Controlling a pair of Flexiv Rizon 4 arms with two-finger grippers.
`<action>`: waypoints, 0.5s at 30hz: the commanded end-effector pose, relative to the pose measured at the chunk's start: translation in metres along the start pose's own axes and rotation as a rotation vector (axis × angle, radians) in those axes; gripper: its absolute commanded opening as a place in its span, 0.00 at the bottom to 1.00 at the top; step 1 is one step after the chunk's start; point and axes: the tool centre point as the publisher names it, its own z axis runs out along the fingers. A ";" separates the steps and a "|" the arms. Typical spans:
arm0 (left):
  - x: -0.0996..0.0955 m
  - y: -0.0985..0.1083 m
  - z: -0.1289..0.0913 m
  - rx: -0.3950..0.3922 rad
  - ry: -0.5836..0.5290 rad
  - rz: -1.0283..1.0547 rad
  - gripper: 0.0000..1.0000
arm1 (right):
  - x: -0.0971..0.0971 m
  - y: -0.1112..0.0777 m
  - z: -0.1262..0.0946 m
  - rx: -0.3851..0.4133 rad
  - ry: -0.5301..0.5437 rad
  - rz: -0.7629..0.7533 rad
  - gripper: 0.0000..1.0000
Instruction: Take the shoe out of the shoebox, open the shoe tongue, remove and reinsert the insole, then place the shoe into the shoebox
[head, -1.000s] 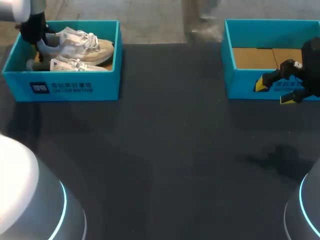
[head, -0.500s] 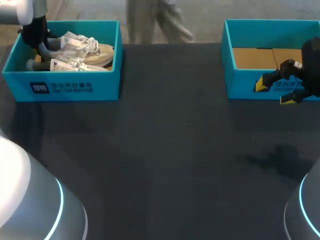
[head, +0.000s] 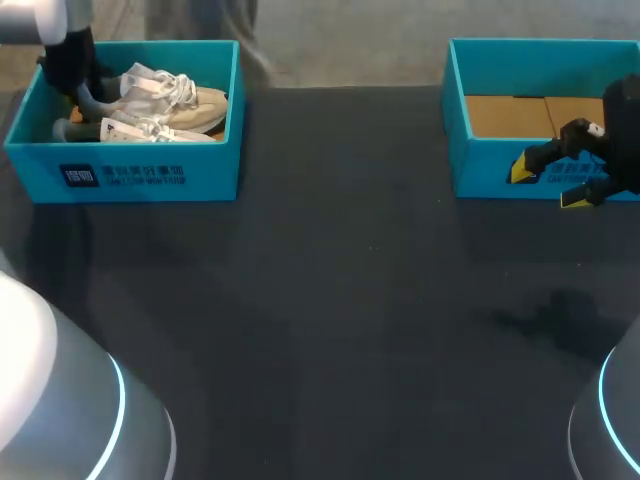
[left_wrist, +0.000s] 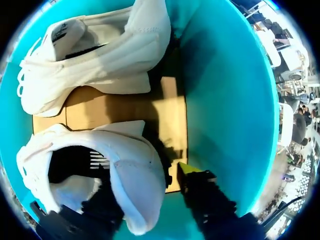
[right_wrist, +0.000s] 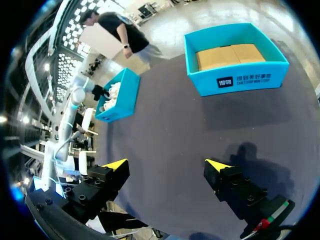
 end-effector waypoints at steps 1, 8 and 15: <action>0.001 0.001 -0.013 0.001 -0.019 0.015 1.00 | 0.000 0.000 0.001 -0.001 -0.002 0.001 1.00; -0.005 -0.001 -0.033 -0.017 -0.052 0.034 1.00 | 0.000 0.000 0.001 -0.001 -0.002 0.001 1.00; -0.011 -0.008 -0.068 -0.054 -0.106 0.027 1.00 | 0.000 0.000 0.001 -0.001 -0.002 0.001 1.00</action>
